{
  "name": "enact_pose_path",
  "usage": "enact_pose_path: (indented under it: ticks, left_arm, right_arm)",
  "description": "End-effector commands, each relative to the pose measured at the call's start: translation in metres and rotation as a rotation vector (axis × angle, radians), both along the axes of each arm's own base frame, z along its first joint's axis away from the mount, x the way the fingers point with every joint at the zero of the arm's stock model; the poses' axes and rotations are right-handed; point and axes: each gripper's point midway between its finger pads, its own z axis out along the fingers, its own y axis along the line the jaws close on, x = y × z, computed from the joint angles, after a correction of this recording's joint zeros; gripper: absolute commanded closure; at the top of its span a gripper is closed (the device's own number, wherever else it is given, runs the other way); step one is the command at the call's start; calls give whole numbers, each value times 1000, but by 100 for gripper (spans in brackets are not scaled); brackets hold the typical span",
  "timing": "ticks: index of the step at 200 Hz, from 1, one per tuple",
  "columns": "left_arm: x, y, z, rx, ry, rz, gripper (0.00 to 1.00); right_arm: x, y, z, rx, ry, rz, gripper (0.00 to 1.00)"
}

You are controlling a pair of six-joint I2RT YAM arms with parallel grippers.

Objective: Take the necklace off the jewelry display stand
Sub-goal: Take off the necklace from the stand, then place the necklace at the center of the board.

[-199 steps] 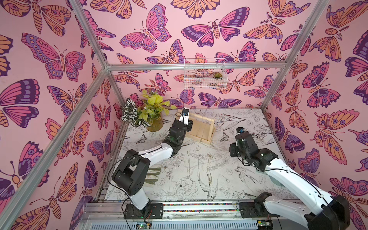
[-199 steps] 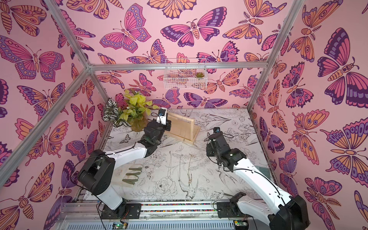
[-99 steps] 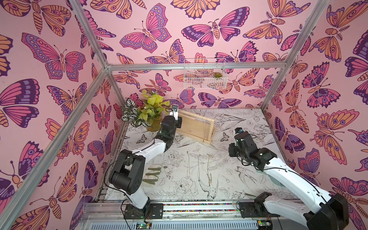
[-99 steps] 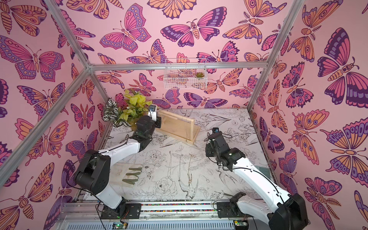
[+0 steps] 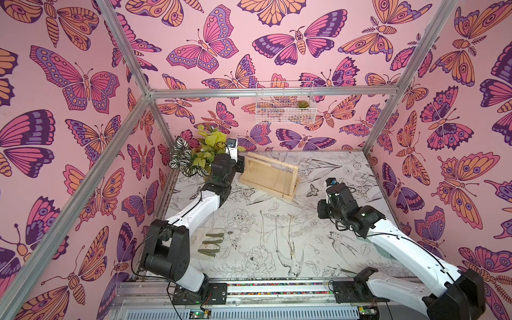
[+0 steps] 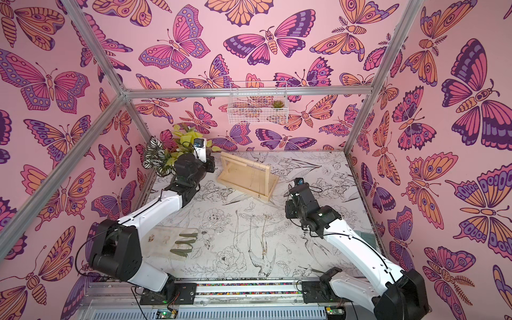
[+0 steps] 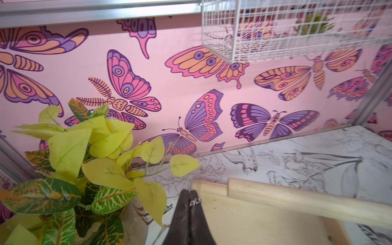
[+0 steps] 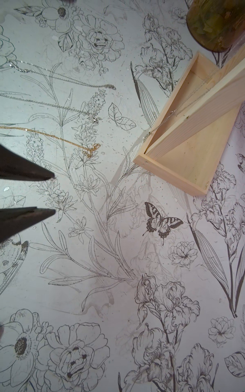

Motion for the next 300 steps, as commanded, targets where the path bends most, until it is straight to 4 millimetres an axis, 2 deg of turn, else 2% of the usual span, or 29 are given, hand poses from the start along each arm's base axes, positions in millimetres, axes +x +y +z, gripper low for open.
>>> enact_pose_path:
  ticks: [1,38,44,46,51,95,123,149,197,253,300]
  left_arm:
    - [-27,-20,28,-75,23,-134,100]
    - [-77,-42,40,-155,56,-287,100]
    - [-83,-49,35,-165,80,-320,100]
    - [-91,-50,45,-175,60,-334,100]
    - [-99,-56,48,-184,65,-370,100]
    - [-165,-119,31,-225,180,-658,100]
    - [-195,-133,21,-198,223,-722,100]
    - [-211,-126,11,-182,262,-704,100]
    - [-246,-92,-17,-196,337,-589,100]
    - [-289,-74,-51,-204,419,-580,100]
    - [-306,-50,-64,-234,465,-490,100]
  right_arm:
    - [3,4,6,22,-3,9,73]
    - [1,-3,14,6,-33,-1,73]
    - [1,-6,16,-6,-43,-10,73]
    - [1,-7,16,-9,-46,-12,73]
    - [1,-9,18,-20,-51,-20,73]
    - [-3,-24,30,-53,-73,-68,73]
    - [-9,-32,33,-61,-59,-90,73]
    - [-17,-34,34,-44,-57,-88,73]
    - [-34,-42,33,-34,-61,-82,73]
    - [-46,-41,22,4,-40,-72,73]
    - [-53,-40,16,17,-16,-64,74]
